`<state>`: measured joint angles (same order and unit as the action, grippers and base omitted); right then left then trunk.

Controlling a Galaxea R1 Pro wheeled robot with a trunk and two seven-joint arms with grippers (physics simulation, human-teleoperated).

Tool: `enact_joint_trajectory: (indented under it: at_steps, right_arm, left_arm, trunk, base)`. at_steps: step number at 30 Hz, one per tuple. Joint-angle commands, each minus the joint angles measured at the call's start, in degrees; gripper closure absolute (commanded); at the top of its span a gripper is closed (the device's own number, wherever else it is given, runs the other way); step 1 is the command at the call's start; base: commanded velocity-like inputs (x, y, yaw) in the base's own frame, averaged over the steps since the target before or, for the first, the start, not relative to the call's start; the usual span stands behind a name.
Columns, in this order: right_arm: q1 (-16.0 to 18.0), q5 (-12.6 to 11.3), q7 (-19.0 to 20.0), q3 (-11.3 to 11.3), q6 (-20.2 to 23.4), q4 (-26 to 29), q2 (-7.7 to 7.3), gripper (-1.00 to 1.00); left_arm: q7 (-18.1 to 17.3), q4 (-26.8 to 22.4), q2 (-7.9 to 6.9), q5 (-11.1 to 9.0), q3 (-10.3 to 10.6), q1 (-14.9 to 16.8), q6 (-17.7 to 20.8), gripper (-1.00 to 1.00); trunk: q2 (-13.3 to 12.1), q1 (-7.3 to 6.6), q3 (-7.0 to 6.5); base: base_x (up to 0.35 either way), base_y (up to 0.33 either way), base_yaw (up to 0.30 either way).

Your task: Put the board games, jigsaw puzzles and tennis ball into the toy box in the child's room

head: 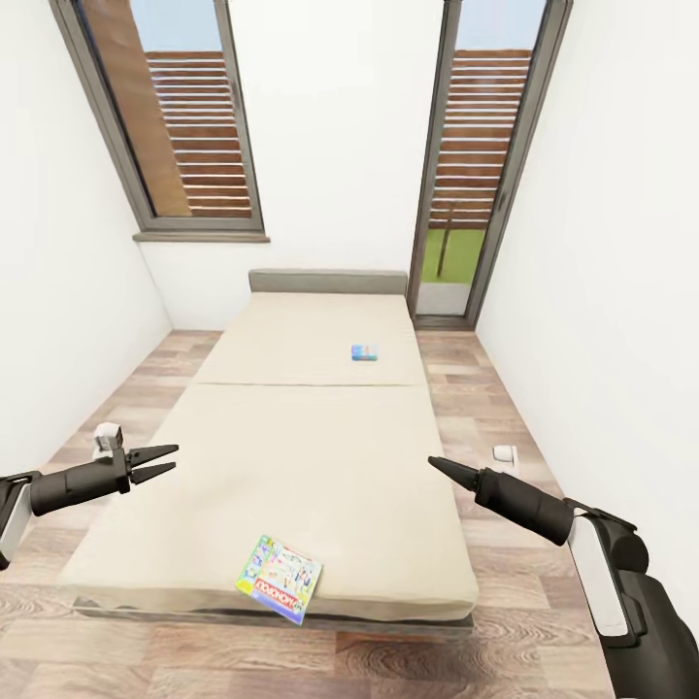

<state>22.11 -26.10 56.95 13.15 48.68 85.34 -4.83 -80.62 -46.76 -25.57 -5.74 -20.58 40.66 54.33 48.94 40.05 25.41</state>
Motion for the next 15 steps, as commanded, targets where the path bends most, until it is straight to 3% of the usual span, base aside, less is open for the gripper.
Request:
enact_joint_trajectory:
  at_steps: [1, 8, 15]
  right_arm:
    - [0.04, -0.09, 0.10, 0.04, 0.28, 0.00, 0.00, -1.00]
    - [0.04, -0.02, -0.20, 0.04, 0.28, -0.03, 0.04, -1.00]
    - [0.04, -0.02, -0.20, -0.03, 0.28, -0.02, 0.07, -1.00]
  left_arm:
    - [-0.15, 0.00, -0.01, -0.06, 0.00, 0.03, 0.60, -1.00]
    - [0.09, 0.00, 0.09, -0.06, 0.30, 0.03, 0.60, -1.00]
    - [-0.21, 0.00, 1.48, -0.12, 3.72, 0.05, 0.60, -1.00]
  trunk:
    - [0.04, 0.01, -0.03]
    - [0.04, 0.01, -0.69]
    - [0.04, 0.01, -1.34]
  base:
    - [0.000, 0.000, 0.000]
    - [0.000, 0.000, 0.000]
    - [0.000, 0.000, 0.000]
